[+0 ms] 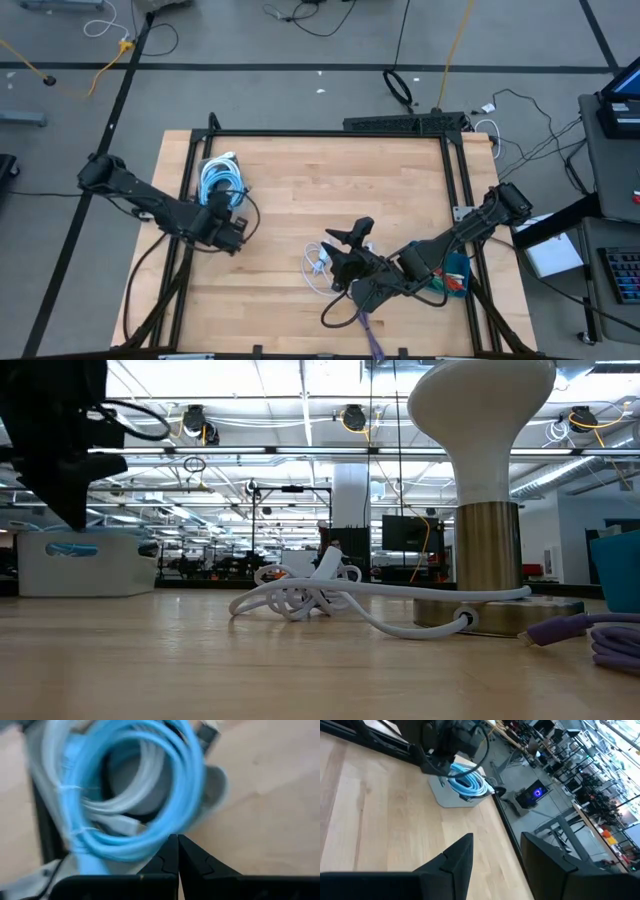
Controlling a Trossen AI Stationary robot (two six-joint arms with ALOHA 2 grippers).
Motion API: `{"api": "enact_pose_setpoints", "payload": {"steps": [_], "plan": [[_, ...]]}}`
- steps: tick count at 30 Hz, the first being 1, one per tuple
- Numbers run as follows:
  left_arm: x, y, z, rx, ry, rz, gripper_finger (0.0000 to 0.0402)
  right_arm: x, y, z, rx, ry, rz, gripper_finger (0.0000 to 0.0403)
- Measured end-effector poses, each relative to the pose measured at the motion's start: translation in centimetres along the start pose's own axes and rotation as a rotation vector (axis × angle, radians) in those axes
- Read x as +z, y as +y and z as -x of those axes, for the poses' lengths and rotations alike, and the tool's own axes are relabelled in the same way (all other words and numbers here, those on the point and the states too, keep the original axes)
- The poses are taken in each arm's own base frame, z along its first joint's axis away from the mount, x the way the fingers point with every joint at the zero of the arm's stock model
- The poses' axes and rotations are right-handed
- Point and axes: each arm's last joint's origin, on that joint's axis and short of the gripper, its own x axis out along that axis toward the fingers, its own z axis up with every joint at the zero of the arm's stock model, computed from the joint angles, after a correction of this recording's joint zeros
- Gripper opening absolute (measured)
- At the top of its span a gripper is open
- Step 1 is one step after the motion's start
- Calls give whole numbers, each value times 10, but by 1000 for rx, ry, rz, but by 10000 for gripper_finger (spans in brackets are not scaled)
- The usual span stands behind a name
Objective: Pick & Place USB Port
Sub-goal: Put the light blue HDMI cable into the gray bin
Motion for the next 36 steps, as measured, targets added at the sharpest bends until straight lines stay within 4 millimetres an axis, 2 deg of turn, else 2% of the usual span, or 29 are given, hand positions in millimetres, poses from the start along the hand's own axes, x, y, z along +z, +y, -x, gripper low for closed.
{"api": "enact_pose_setpoints", "payload": {"steps": [11,17,23,27,36], "plan": [[5,-5,-12,27,-5,-34,0,0,0,0,-1,1,4,155],[8,-6,12,-55,-26,-51,0,0,0,-1,12,1,10,155],[13,11,34,57,-49,-26,0,0,0,-1,13,1,9,155],[12,10,31,40,-44,3,0,0,0,-1,13,1,9,155],[7,7,9,127,-82,8,0,0,0,-1,17,-3,3,155]]}}
